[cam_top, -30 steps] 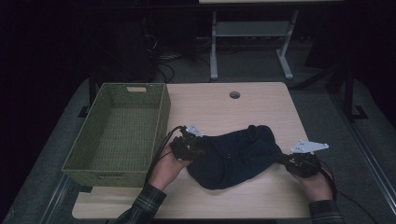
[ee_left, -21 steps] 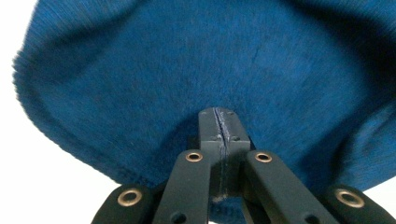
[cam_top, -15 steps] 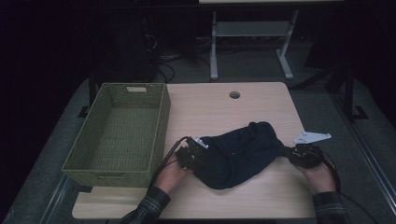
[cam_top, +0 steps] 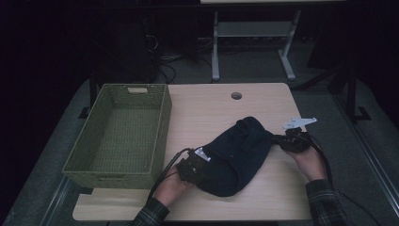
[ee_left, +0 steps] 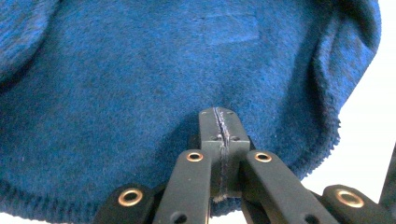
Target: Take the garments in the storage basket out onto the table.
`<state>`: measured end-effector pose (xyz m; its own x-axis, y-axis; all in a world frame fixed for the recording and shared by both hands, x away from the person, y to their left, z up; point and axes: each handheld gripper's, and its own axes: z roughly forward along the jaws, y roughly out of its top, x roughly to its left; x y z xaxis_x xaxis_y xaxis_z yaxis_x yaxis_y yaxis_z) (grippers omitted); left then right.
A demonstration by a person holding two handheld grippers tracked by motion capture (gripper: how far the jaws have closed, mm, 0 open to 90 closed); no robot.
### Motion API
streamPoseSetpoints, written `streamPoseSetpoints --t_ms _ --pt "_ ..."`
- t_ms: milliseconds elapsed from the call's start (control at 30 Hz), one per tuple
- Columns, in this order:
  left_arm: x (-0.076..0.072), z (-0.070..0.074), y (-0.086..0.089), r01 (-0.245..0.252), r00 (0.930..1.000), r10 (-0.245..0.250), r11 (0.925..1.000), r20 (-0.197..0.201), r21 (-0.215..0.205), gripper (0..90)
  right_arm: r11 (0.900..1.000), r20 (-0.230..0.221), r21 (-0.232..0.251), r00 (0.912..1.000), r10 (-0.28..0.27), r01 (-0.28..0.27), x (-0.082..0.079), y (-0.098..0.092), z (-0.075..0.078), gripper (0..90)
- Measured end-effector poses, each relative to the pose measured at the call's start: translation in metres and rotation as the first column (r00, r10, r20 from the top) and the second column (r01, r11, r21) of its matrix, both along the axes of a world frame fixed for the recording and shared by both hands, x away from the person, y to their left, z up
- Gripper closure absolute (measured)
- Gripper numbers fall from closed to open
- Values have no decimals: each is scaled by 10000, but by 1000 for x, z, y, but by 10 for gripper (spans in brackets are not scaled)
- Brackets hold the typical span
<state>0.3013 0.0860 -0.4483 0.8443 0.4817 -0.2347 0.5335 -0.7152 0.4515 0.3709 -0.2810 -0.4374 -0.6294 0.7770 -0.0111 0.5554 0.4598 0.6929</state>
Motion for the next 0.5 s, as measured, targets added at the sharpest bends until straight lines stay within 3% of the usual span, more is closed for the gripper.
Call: streamPoseSetpoints --t_ms 300,433,500 --pt "-6 -1 -1 -29 10000 28 9998 -71 -190 900 9993 -174 -288 9996 236 -241 27 26 -2 774" --pt "-5 -2 1 15 10000 -17 9996 -89 -268 900 9987 -157 -447 9996 236 -243 30 29 7 647" --pt "-5 -2 1 -4 9999 0 9995 -121 -308 900 9997 120 -222 9999 108 -106 28 28 18 571"
